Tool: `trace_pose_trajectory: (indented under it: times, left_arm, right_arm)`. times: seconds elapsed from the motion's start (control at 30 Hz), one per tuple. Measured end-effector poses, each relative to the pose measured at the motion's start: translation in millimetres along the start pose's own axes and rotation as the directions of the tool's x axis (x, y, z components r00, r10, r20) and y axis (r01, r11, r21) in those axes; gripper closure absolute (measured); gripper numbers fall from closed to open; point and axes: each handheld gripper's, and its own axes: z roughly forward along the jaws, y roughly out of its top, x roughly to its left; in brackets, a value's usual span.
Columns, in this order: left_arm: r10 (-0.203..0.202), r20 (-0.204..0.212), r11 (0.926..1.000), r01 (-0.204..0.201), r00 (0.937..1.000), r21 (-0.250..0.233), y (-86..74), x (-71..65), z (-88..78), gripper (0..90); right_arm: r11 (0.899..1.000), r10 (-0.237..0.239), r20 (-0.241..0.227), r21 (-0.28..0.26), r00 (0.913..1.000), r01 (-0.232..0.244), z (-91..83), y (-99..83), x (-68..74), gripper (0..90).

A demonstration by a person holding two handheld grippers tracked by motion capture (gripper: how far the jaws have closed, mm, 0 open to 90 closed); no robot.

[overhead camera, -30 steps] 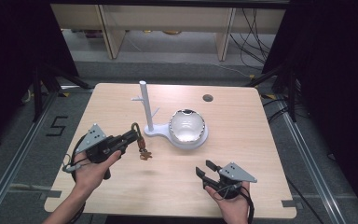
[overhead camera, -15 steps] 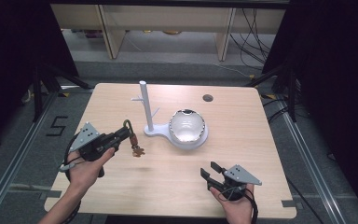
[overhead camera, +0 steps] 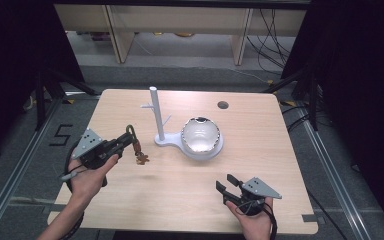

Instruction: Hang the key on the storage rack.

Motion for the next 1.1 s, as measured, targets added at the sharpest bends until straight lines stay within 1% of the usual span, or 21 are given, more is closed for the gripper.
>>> trace_pose_trajectory:
  times: [0.07, 0.1, 0.13, 0.17, 0.2, 0.23, 0.3, 0.33, 0.57, 0.6, 0.63, 0.73, 0.8, 0.83, 0.87, 0.9, 0.93, 0.97, 1.0, 1.03, 1.1]
  left_arm:
    - [0.001, -0.009, 1.0000, -0.001, 1.0000, 0.004, 0.0, 2.2, 0.4, 83.3]
    - [-0.002, -0.012, 1.0000, 0.002, 0.9999, 0.001, 0.0, 2.9, 0.8, 83.3]
    - [0.000, -0.015, 1.0000, 0.000, 0.9999, 0.001, 0.2, 3.8, 1.2, 83.3]
    - [0.000, -0.018, 1.0000, 0.000, 0.9998, 0.003, 0.6, 4.5, 1.4, 83.3]
    - [0.002, -0.021, 1.0000, -0.002, 0.9998, 0.004, 0.9, 5.4, 1.8, 83.3]
    - [0.003, -0.025, 1.0000, -0.003, 0.9997, 0.002, 1.4, 6.0, 2.5, 83.3]
    - [0.006, -0.033, 1.0000, -0.005, 0.9994, 0.004, 2.2, 7.5, 3.6, 83.3]
    - [0.002, -0.038, 1.0000, -0.002, 0.9993, 0.002, 2.4, 8.0, 4.5, 83.3]
    - [0.004, -0.066, 1.0000, -0.003, 0.9978, 0.007, 4.4, 12.9, 11.4, 83.3]
    - [0.003, -0.067, 1.0000, -0.003, 0.9978, 0.004, 4.7, 13.4, 12.6, 83.3]
    - [0.003, -0.070, 1.0000, -0.003, 0.9975, 0.005, 5.1, 13.9, 13.6, 83.3]
    - [0.003, -0.075, 1.0000, -0.003, 0.9972, 0.004, 6.7, 14.4, 16.9, 83.3]
    - [0.007, -0.078, 1.0000, -0.006, 0.9969, 0.005, 8.1, 14.6, 18.9, 83.3]
    - [0.005, -0.079, 1.0000, -0.005, 0.9968, 0.002, 8.7, 14.8, 20.6, 83.3]
    - [0.004, -0.081, 1.0000, -0.003, 0.9967, 0.004, 9.3, 15.1, 21.8, 83.3]
    - [0.006, -0.082, 1.0000, -0.005, 0.9966, 0.006, 9.9, 15.4, 23.0, 83.3]
    - [0.004, -0.080, 1.0000, -0.004, 0.9968, 0.002, 10.2, 15.7, 24.7, 83.3]
    - [0.002, -0.083, 1.0000, -0.001, 0.9966, 0.007, 10.9, 15.6, 25.6, 83.3]
    - [0.002, -0.084, 1.0000, -0.001, 0.9965, 0.007, 11.3, 15.7, 26.8, 83.3]
    - [0.003, -0.083, 1.0000, -0.002, 0.9965, 0.006, 11.7, 16.0, 28.1, 83.3]
    - [0.000, -0.086, 1.0000, 0.001, 0.9963, 0.009, 12.3, 16.3, 30.0, 83.3]
  right_arm:
    - [1.000, 0.007, -0.009, 0.006, 0.9999, -0.007, -0.4, -0.7, -0.3, 48.7]
    - [1.000, -0.016, 0.006, -0.005, 0.9999, 0.016, 0.0, -1.3, -1.6, 48.6]
    - [1.000, -0.020, 0.007, -0.009, 0.9998, 0.020, 0.3, -1.8, -1.9, 48.5]
    - [1.000, 0.027, 0.007, 0.001, 0.9996, -0.027, -0.3, -2.4, 0.9, 48.5]
    - [1.000, 0.012, 0.005, 0.000, 0.9999, -0.012, 0.1, -2.2, -0.9, 48.4]
    - [1.000, 0.008, 0.018, 0.009, 0.9998, -0.008, -0.7, -2.0, -0.8, 48.3]
    - [1.000, 0.025, 0.015, 0.011, 0.9996, -0.025, -0.8, -1.9, 0.9, 48.3]
    - [1.000, 0.008, 0.009, 0.005, 0.9999, -0.008, -0.1, -2.0, -0.6, 48.3]
    - [1.000, 0.016, 0.008, 0.007, 0.9998, -0.016, -0.4, -3.1, -1.9, 48.1]
    - [1.000, -0.003, 0.015, 0.003, 0.9999, 0.003, -0.8, -2.8, -2.6, 48.1]
    - [1.000, -0.008, 0.017, -0.006, 0.9998, 0.008, 0.1, -3.1, -3.0, 48.1]
    - [1.000, -0.004, 0.015, -0.006, 0.9999, 0.005, -0.2, -3.0, -2.9, 48.1]
    - [1.000, 0.008, 0.011, -0.004, 0.9999, -0.008, -0.3, -3.0, -2.3, 48.1]
    - [1.000, 0.029, 0.002, 0.000, 0.9996, -0.029, -0.4, -2.9, -1.1, 48.1]
    - [1.000, 0.029, 0.007, 0.008, 0.9996, -0.029, -1.5, -2.6, -1.2, 48.1]
    - [1.000, -0.015, 0.024, -0.001, 0.9996, 0.015, -2.0, -2.5, -4.1, 48.0]
    - [1.000, 0.006, 0.021, 0.012, 0.9998, -0.006, -2.9, -2.5, -2.9, 48.0]
    - [1.000, -0.003, 0.028, 0.012, 0.9996, 0.003, -3.3, -2.4, -3.7, 48.0]
    - [1.000, 0.020, 0.012, 0.007, 0.9997, -0.020, -2.7, -3.1, -3.2, 48.0]
    - [1.000, 0.028, 0.017, 0.013, 0.9995, -0.028, -3.5, -2.9, -2.8, 48.0]
    - [1.000, 0.015, 0.010, 0.008, 0.9998, -0.015, -3.1, -3.2, -4.2, 48.0]
